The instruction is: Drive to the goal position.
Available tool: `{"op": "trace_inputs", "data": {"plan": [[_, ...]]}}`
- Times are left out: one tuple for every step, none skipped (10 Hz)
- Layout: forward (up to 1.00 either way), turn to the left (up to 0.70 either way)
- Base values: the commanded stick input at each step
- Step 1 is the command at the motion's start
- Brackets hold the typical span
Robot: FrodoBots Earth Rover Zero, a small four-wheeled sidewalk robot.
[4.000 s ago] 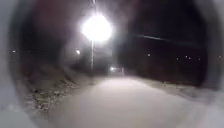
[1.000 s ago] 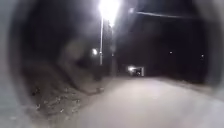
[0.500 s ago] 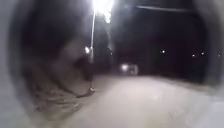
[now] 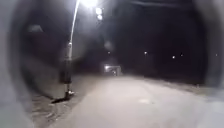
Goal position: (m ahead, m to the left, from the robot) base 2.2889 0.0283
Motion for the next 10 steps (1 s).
{"op": "trace_inputs", "data": {"plan": [[0.00,-0.13],[0.00,-0.03],[0.00,0.00],[0.00,0.00],[0.00,0.00],[0.00,0.00],[0.00,0.00],[0.00,0.58],[0.00,1.00],[0.00,1.00]]}}
